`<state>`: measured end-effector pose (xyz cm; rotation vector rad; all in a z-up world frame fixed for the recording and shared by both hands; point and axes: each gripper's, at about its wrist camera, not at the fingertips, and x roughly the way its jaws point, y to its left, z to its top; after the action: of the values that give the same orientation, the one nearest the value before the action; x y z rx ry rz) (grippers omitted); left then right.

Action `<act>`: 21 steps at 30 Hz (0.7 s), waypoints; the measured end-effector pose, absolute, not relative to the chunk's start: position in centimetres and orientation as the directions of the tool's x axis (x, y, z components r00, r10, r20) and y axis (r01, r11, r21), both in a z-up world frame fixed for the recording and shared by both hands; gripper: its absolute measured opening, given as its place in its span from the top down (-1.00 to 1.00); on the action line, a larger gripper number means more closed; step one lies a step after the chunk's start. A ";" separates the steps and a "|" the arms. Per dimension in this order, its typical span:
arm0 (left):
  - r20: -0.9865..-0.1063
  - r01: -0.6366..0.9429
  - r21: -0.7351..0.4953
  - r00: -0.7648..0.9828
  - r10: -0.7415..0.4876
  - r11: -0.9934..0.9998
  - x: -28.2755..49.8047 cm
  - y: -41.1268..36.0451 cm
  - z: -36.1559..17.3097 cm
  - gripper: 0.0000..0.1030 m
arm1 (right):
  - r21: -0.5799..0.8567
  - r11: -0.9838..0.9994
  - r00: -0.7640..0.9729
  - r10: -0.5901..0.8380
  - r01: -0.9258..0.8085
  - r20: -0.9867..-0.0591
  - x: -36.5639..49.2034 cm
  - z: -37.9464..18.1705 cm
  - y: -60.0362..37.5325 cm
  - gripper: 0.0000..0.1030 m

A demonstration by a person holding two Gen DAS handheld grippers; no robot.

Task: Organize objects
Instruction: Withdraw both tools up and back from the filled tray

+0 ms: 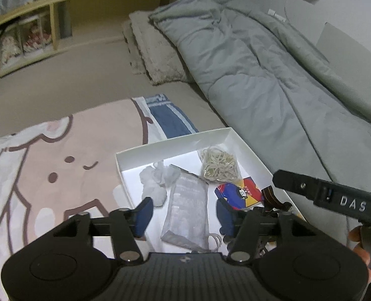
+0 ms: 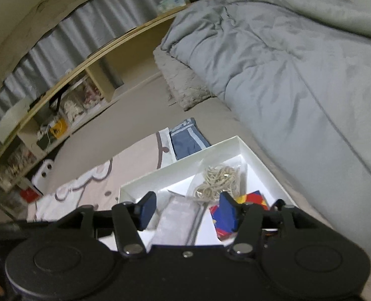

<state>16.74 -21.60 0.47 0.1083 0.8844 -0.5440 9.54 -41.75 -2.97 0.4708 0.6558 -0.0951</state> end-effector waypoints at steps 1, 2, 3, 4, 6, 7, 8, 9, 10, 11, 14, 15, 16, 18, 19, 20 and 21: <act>-0.754 0.492 -0.127 0.517 -0.406 0.861 16.2 -21.4 0.9 -0.26 | 0.374 0.899 0.793 0.050 0.230 -0.607 8.9 -2.7 -41.5 -0.20; -0.747 0.490 -0.124 0.526 -0.406 0.863 15.6 -21.1 1.3 -0.35 | 0.365 0.902 0.794 0.044 0.229 -0.606 8.4 -2.4 -41.4 -0.21; -0.738 0.489 -0.120 0.539 -0.407 0.864 14.9 -20.7 1.8 -0.40 | 0.359 0.905 0.795 0.040 0.228 -0.605 7.9 -2.1 -41.2 -0.25; -0.731 0.487 -0.115 0.549 -0.406 0.866 14.4 -20.5 2.1 -0.52 | 0.355 0.907 0.798 0.036 0.227 -0.602 7.2 -1.8 -41.1 -0.29; -0.715 0.483 -0.100 0.573 -0.400 0.870 13.1 -20.0 2.8 -0.61 | 0.340 0.914 0.804 0.025 0.223 -0.594 6.0 -1.2 -40.8 -0.37; -0.709 0.482 -0.096 0.581 -0.400 0.871 12.5 -19.8 3.1 -0.66 | 0.331 0.917 0.806 0.018 0.223 -0.592 5.4 -1.0 -40.7 -0.41; -0.704 0.480 -0.096 0.587 -0.400 0.872 11.9 -19.6 3.4 -0.72 | 0.321 0.920 0.807 0.010 0.224 -0.591 4.9 -0.6 -40.6 -0.44; -0.697 0.477 -0.096 0.594 -0.401 0.874 11.2 -19.3 3.7 -0.77 | 0.312 0.924 0.809 0.004 0.222 -0.588 4.2 -0.2 -40.4 -0.50; -0.690 0.475 -0.093 0.603 -0.400 0.875 10.6 -19.1 4.0 -0.86 | 0.307 0.926 0.813 0.001 0.220 -0.583 3.7 0.2 -40.3 -0.60; -0.682 0.472 -0.089 0.613 -0.399 0.877 9.9 -18.8 4.4 -0.92 | 0.300 0.929 0.817 -0.004 0.216 -0.577 3.0 0.5 -40.1 -0.63; -0.655 0.462 -0.081 0.643 -0.397 0.883 8.1 -18.1 5.2 -1.00 | 0.264 0.940 0.822 -0.029 0.216 -0.568 1.3 1.4 -39.6 -0.77; -0.648 0.458 -0.081 0.651 -0.396 0.886 7.5 -17.7 5.5 -1.00 | 0.247 0.945 0.823 -0.038 0.214 -0.567 0.7 1.6 -39.3 -0.86; -0.640 0.454 -0.083 0.658 -0.397 0.887 6.9 -17.4 5.8 -1.00 | 0.223 0.952 0.823 -0.049 0.210 -0.566 0.0 1.8 -39.0 -0.92; -0.629 0.448 -0.077 0.672 -0.392 0.891 5.7 -16.9 6.2 -1.00 | 0.181 0.962 0.825 -0.071 0.205 -0.560 -1.1 2.2 -38.4 -0.93; -0.624 0.445 -0.067 0.680 -0.385 0.893 5.1 -16.7 6.3 -1.00 | 0.166 0.965 0.826 -0.077 0.202 -0.559 -1.6 2.3 -38.1 -0.95; -0.617 0.441 -0.055 0.691 -0.377 0.896 4.5 -16.5 6.5 -1.00 | 0.160 0.966 0.827 -0.082 0.203 -0.557 -2.2 2.4 -37.9 -0.97; -0.609 0.438 -0.044 0.700 -0.371 0.898 3.8 -16.3 6.7 -1.00 | 0.157 0.967 0.829 -0.084 0.203 -0.553 -2.7 2.5 -37.8 -1.00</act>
<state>3.81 -16.26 6.68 0.1077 0.6543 -0.4518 -2.69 -37.80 2.49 0.2133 0.5750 -0.1534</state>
